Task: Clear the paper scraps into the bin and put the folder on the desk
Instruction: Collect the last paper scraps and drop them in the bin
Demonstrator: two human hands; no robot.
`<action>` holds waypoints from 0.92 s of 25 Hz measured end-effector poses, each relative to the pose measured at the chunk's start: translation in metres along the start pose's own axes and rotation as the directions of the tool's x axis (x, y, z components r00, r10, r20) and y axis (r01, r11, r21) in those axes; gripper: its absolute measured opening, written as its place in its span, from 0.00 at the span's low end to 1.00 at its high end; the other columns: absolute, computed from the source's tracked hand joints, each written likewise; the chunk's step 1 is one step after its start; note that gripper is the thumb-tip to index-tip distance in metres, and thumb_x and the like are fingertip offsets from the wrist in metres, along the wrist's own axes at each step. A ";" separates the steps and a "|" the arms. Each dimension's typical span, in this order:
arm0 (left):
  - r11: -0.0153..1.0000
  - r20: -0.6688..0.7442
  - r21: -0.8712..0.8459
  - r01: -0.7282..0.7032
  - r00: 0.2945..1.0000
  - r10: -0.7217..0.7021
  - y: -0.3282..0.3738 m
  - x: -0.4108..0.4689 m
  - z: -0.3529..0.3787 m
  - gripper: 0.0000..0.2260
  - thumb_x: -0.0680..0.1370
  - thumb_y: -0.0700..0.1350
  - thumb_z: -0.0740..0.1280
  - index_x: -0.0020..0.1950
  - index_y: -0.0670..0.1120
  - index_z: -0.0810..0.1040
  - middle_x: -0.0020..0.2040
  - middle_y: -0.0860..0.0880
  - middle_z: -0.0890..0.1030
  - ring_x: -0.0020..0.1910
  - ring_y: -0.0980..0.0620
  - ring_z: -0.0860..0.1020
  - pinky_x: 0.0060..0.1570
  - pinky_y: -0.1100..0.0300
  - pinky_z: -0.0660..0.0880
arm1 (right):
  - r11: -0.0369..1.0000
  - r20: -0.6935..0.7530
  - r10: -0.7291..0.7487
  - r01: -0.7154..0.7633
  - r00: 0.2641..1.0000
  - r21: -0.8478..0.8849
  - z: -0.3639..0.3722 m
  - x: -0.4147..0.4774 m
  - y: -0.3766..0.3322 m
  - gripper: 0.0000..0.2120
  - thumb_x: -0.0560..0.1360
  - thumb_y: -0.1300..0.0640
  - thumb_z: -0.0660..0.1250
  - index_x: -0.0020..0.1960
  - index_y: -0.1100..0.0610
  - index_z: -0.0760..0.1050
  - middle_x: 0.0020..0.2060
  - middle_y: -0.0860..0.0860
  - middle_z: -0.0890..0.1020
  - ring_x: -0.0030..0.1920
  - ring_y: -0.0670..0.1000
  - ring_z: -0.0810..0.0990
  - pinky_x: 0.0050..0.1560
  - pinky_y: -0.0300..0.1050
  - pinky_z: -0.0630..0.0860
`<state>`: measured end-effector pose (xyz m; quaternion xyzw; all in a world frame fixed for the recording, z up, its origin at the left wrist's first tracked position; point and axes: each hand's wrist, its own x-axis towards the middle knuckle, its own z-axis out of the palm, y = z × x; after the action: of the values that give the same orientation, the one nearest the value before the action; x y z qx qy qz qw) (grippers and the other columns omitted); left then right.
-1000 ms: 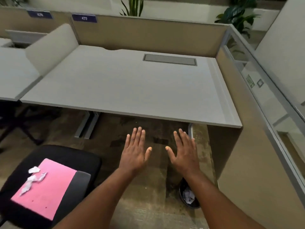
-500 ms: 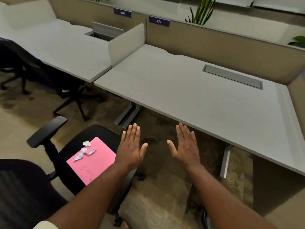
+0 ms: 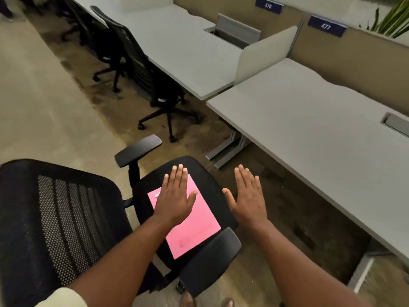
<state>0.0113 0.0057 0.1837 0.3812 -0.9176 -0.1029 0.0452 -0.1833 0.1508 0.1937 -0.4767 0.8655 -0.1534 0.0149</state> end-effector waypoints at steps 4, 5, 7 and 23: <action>0.996 0.010 0.012 0.094 0.996 -0.094 -0.039 -0.001 0.009 0.33 0.83 0.62 0.43 0.82 0.44 0.42 0.83 0.46 0.42 0.80 0.50 0.36 0.79 0.49 0.41 | 0.996 0.102 -0.084 0.082 0.991 0.023 0.036 0.032 -0.032 0.36 0.81 0.31 0.46 0.82 0.48 0.48 0.83 0.48 0.51 0.82 0.49 0.44 0.81 0.56 0.45; 0.992 0.024 0.019 0.122 0.992 -0.122 -0.048 0.000 0.014 0.33 0.83 0.62 0.41 0.82 0.44 0.42 0.83 0.46 0.41 0.80 0.50 0.36 0.79 0.49 0.41 | 0.994 0.126 -0.110 0.108 0.986 0.028 0.046 0.040 -0.039 0.36 0.81 0.31 0.45 0.83 0.48 0.48 0.83 0.48 0.50 0.82 0.49 0.44 0.81 0.56 0.44; 0.984 0.038 0.037 0.175 0.984 -0.177 -0.064 0.001 0.025 0.33 0.83 0.62 0.41 0.82 0.44 0.42 0.83 0.46 0.41 0.81 0.49 0.37 0.79 0.48 0.42 | 0.986 0.170 -0.169 0.165 0.971 0.040 0.068 0.051 -0.051 0.36 0.81 0.31 0.45 0.83 0.49 0.47 0.83 0.48 0.49 0.82 0.49 0.43 0.80 0.54 0.42; 0.924 0.168 -0.150 0.353 0.930 -0.328 -0.141 0.065 0.206 0.32 0.81 0.47 0.61 0.82 0.56 0.49 0.83 0.52 0.40 0.80 0.53 0.38 0.74 0.50 0.59 | 0.921 0.384 -0.388 0.371 0.838 0.123 0.291 0.120 -0.058 0.37 0.80 0.36 0.56 0.82 0.48 0.48 0.82 0.48 0.52 0.81 0.48 0.43 0.76 0.50 0.35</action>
<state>0.0301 -0.1057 -0.0482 0.5214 -0.8253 -0.2169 -0.0039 -0.1506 -0.0509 -0.0529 -0.6593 0.7286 -0.0712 0.1713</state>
